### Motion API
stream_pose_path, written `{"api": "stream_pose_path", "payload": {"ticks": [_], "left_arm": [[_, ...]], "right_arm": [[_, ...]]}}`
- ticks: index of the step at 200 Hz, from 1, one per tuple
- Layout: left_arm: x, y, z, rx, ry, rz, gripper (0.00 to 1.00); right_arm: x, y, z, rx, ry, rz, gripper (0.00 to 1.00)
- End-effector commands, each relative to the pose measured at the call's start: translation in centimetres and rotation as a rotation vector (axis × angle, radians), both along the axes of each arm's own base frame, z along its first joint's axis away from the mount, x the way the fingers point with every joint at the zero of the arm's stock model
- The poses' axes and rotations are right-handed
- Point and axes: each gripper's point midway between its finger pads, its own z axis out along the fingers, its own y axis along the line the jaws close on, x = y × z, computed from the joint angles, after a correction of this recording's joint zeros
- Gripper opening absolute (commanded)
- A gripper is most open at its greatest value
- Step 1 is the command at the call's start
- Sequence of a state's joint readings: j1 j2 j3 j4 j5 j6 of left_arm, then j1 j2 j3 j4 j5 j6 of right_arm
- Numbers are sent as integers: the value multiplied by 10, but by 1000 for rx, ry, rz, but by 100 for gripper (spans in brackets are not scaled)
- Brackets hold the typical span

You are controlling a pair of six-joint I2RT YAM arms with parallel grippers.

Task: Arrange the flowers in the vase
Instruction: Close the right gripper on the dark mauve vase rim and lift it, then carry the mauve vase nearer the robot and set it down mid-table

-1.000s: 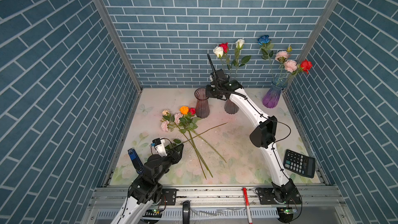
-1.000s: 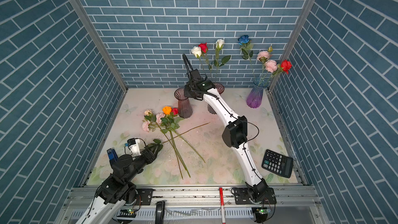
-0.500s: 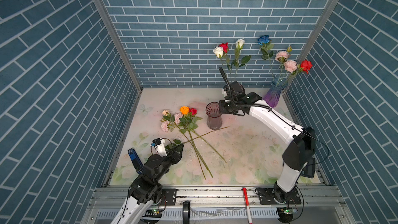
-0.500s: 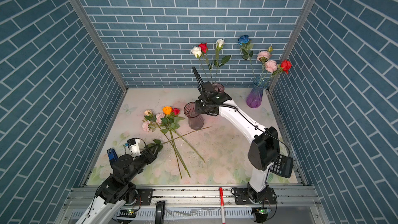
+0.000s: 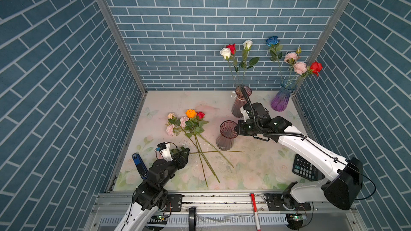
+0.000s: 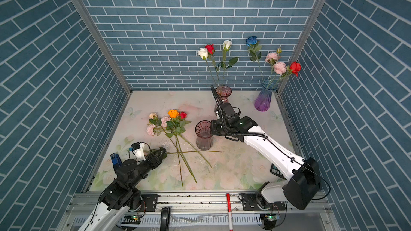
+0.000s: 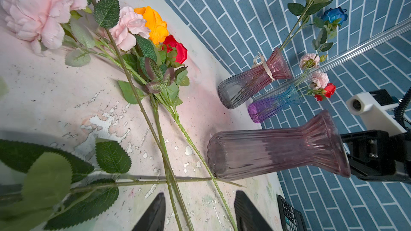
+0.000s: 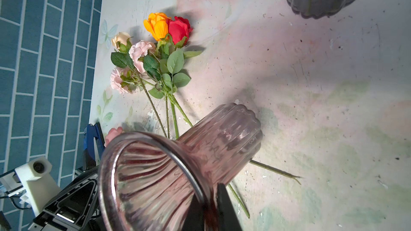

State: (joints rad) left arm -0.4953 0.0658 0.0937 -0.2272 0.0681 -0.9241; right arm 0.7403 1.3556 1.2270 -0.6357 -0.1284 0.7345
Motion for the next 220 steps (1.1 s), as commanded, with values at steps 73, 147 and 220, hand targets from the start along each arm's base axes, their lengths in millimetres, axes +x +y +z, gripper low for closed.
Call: {"api": "stream_pose_path", "payload": {"ticks": [73,147,220], "left_arm": [[-1,4,-2,13,18,14,52],[-2,4,-2,15,19,14,52],[-1,1,-3,15,30,2,51]], "right_arm": [[2,-5,37,-9,-86,-25,3],[24,7,43,2,-124,-13,30],[24,-79,90,37,-218,-168,41]]}}
